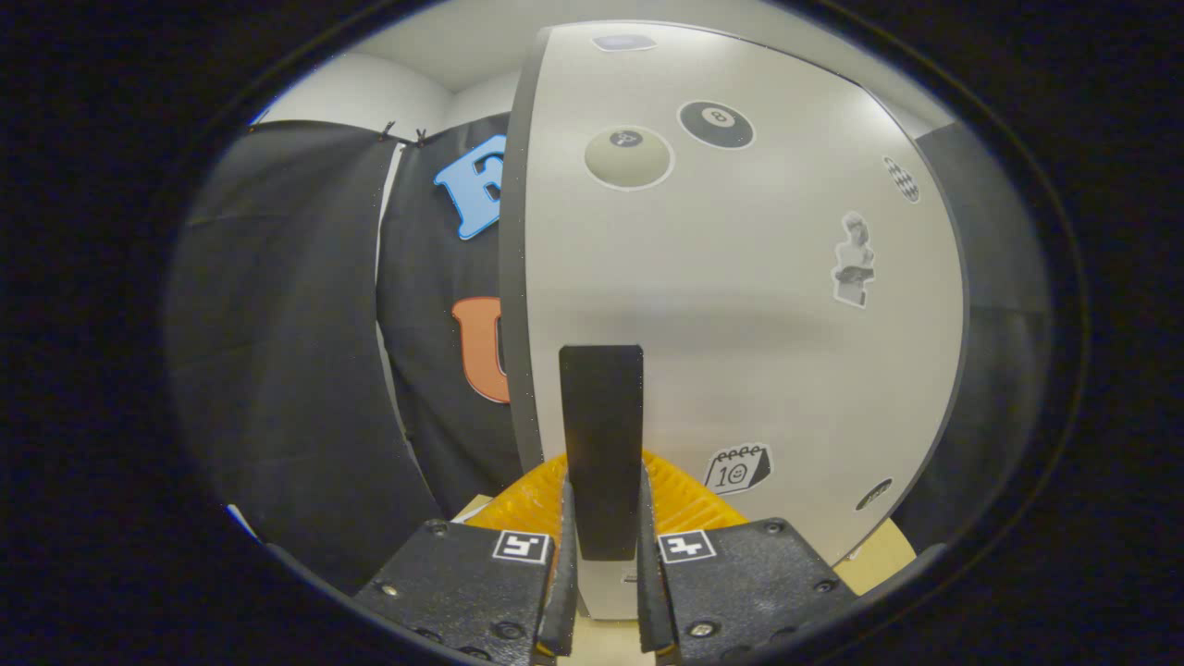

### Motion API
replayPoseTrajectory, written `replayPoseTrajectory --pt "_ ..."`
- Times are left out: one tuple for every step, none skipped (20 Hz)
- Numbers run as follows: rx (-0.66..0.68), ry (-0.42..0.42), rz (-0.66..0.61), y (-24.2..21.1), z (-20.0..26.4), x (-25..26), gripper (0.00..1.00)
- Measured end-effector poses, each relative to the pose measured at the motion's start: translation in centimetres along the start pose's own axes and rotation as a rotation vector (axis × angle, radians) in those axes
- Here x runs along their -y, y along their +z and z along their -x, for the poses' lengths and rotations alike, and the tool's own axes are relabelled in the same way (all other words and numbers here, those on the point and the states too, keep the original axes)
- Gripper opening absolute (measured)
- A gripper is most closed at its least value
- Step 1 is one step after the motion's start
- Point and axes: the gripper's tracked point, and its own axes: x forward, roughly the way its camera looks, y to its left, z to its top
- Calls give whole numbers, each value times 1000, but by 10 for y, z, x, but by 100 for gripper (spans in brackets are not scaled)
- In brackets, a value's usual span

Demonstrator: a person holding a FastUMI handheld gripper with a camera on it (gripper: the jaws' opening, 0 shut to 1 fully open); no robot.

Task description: Open the shoe cabinet door, grab the shoes and put them into the shoe cabinet, then close the shoe cabinet door.

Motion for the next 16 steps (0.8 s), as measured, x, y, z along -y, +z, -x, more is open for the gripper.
replayPoseTrajectory --pt "-4 10 -5 -1 9 0 29" --pt "-4 16 -4 -1 12 1 28" --pt "-3 20 -3 -1 19 1 28" --pt "-4 23 0 -1 23 2 28" --pt "-6 26 -1 -2 25 2 28" --pt "-5 28 -3 -2 27 3 27" --pt "-5 30 1 -2 31 3 27" --pt "-5 32 2 -3 35 3 27" --pt "-4 35 6 -3 40 4 27" --pt "-4 38 8 -4 45 4 27" --pt "-2 42 7 -4 50 3 27" --pt "-2 46 10 -3 53 2 27" --pt "-1 49 11 -4 55 4 27" --pt "-1 55 13 -5 58 6 27" --pt "1 59 10 -5 58 6 27" --pt "1 62 12 -6 61 8 28"
